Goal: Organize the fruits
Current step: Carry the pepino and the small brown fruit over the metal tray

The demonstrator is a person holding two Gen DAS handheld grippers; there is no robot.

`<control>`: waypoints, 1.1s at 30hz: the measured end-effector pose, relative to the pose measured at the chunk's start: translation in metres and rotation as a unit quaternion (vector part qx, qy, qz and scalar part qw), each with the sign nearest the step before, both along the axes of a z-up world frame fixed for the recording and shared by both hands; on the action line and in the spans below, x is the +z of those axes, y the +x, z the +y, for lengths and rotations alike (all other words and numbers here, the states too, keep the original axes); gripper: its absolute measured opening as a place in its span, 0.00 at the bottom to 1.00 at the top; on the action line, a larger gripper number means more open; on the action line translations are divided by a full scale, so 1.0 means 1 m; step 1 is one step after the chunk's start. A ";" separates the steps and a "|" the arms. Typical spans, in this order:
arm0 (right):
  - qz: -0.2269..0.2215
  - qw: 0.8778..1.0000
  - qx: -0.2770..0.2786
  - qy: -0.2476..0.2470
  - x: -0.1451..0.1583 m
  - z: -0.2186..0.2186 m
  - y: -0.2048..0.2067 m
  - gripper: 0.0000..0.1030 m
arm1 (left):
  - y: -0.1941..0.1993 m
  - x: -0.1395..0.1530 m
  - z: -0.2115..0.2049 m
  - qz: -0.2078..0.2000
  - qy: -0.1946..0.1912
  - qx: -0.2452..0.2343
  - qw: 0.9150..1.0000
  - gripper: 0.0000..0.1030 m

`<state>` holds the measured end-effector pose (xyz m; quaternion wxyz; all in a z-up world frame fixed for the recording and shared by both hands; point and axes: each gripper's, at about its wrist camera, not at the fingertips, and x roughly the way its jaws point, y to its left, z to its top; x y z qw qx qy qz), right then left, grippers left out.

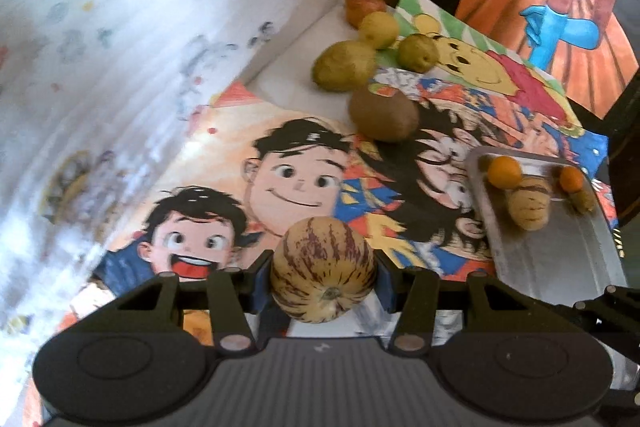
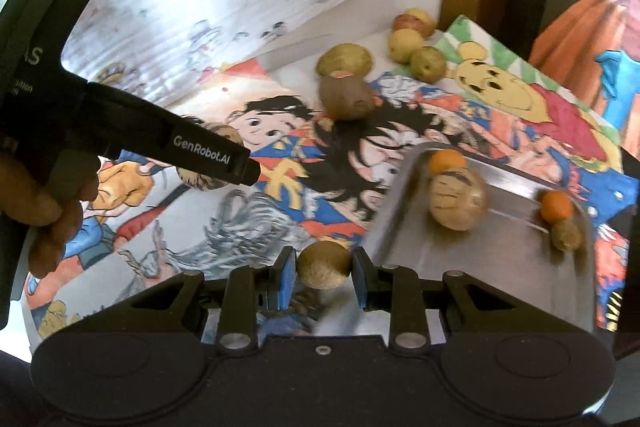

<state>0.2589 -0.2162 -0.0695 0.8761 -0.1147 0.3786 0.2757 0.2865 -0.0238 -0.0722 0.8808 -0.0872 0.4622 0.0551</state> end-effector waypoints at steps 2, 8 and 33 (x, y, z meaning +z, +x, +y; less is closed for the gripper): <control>-0.002 1.000 -0.012 -0.001 0.001 -0.013 0.000 0.31 | 0.002 0.001 -0.010 -0.002 -0.004 -0.008 1.000 0.54; 0.000 0.999 -0.051 -0.006 0.000 -0.051 -0.001 0.31 | 0.009 0.003 -0.042 -0.006 -0.017 -0.034 0.999 0.54; -0.041 0.998 -0.044 -0.031 -0.016 -0.146 0.087 0.31 | 0.042 -0.004 -0.150 -0.018 -0.043 -0.100 0.994 0.54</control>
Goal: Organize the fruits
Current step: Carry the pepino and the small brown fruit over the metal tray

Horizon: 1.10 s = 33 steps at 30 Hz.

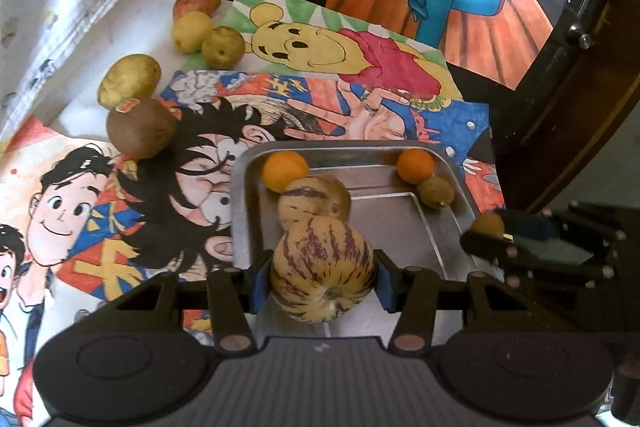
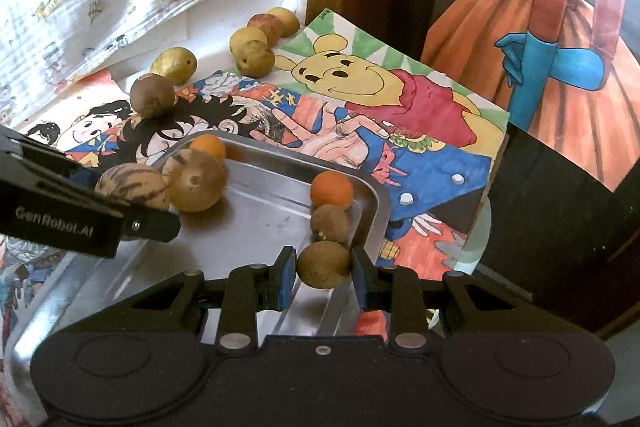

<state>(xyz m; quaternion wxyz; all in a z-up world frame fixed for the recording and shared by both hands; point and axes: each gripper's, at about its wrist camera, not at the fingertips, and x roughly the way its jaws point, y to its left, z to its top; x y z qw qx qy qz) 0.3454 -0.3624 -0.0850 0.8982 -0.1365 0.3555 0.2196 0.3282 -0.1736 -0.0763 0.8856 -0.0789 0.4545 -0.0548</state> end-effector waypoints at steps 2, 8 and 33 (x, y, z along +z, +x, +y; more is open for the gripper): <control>0.003 1.000 0.008 0.000 -0.003 0.000 0.003 0.31 | 0.002 -0.003 -0.003 0.004 0.000 0.002 1.000 0.54; 0.008 1.000 0.028 0.001 -0.011 0.002 0.009 0.31 | 0.006 -0.010 -0.008 0.012 0.004 0.015 1.000 0.54; 0.001 0.998 0.055 -0.003 -0.018 0.002 0.007 0.33 | 0.007 -0.018 -0.011 0.024 0.013 0.035 0.999 0.56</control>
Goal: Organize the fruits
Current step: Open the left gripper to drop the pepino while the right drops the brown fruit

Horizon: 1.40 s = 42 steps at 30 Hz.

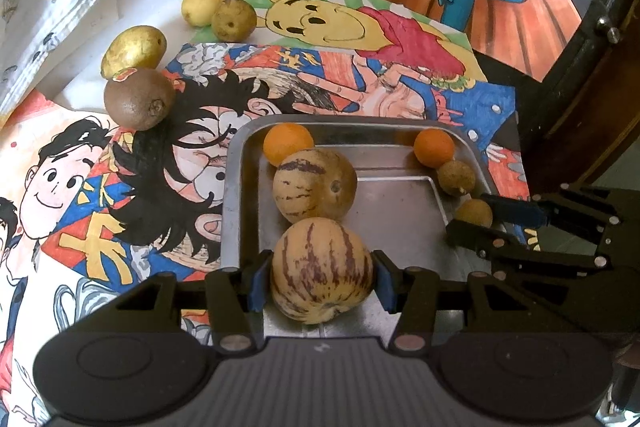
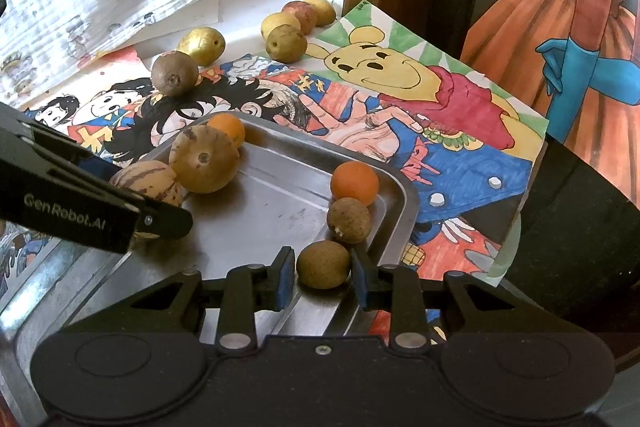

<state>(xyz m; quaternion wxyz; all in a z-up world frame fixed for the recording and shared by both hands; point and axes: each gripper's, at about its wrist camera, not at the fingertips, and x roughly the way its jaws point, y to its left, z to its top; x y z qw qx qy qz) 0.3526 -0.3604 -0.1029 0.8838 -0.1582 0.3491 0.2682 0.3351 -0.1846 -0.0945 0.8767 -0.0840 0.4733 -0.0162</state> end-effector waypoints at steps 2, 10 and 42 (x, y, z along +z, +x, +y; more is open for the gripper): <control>-0.005 1.000 0.003 -0.002 0.001 0.000 -0.004 0.36 | -0.001 0.001 0.002 -0.003 -0.002 0.002 1.000 0.57; -0.012 1.000 -0.013 -0.008 0.007 -0.001 -0.018 0.51 | -0.010 0.009 0.008 -0.022 -0.009 0.009 1.000 0.65; 0.013 0.973 -0.226 0.054 0.030 0.053 -0.171 0.99 | -0.125 0.037 0.107 -0.054 0.030 -0.003 0.998 0.99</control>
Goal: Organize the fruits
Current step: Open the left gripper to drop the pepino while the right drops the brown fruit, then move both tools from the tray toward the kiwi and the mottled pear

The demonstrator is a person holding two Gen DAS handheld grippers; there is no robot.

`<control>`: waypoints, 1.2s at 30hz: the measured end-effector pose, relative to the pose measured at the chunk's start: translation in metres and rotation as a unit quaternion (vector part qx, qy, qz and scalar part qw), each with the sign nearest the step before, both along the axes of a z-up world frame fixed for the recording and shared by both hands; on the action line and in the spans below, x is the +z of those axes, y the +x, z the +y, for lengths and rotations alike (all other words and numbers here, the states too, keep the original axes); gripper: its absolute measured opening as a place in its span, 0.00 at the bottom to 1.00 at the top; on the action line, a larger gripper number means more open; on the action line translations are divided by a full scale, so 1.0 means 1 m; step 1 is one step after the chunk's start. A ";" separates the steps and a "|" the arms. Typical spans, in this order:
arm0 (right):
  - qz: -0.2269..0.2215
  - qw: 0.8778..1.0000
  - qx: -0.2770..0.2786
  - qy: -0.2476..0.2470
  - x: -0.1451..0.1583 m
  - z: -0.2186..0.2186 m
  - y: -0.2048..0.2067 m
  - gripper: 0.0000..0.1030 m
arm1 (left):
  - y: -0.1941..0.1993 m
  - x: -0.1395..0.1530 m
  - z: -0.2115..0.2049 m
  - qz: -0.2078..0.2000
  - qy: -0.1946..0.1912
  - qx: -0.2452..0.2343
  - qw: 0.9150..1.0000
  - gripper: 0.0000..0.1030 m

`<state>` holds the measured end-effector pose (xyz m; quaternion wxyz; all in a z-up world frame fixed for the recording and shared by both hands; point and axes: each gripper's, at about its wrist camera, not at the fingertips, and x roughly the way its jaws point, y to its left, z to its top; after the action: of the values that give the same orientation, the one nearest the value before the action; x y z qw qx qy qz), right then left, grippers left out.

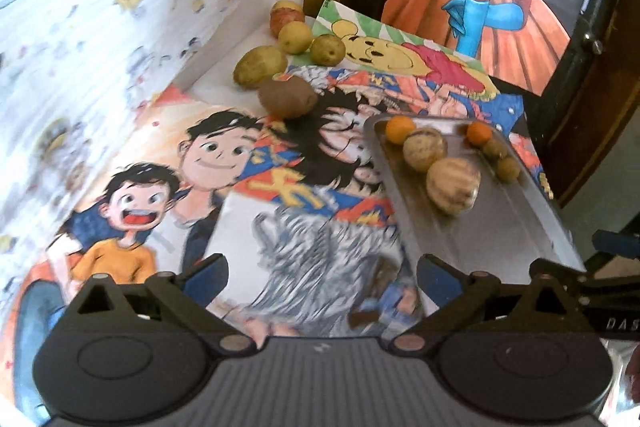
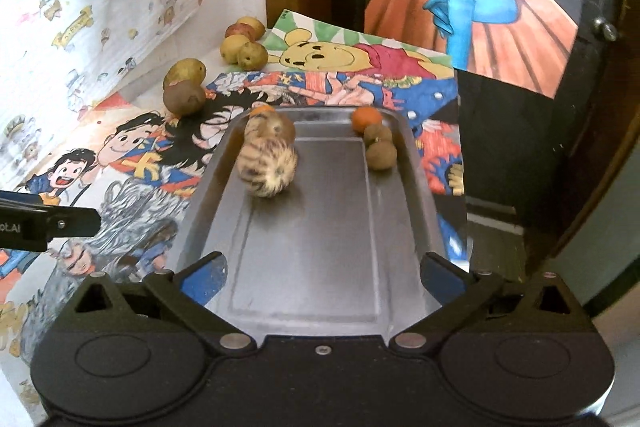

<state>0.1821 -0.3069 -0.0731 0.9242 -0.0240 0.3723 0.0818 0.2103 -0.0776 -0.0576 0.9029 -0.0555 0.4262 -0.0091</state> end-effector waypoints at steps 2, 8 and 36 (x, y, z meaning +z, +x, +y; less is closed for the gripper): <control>0.003 1.000 -0.008 0.001 -0.002 0.005 -0.013 0.99 | -0.010 0.001 0.008 0.000 0.004 -0.007 1.000 0.99; 0.016 0.999 -0.027 0.004 -0.007 0.021 -0.052 0.99 | -0.037 -0.001 0.026 0.004 0.018 -0.036 0.999 0.99; 0.084 0.990 0.098 0.051 -0.010 0.064 -0.055 0.99 | -0.067 -0.015 0.056 0.063 0.042 -0.002 0.997 0.99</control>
<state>0.1273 -0.2427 -0.0834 0.8771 -0.0060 0.4397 0.1931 0.1438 -0.0219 -0.0722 0.8758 -0.0174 0.4822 0.0104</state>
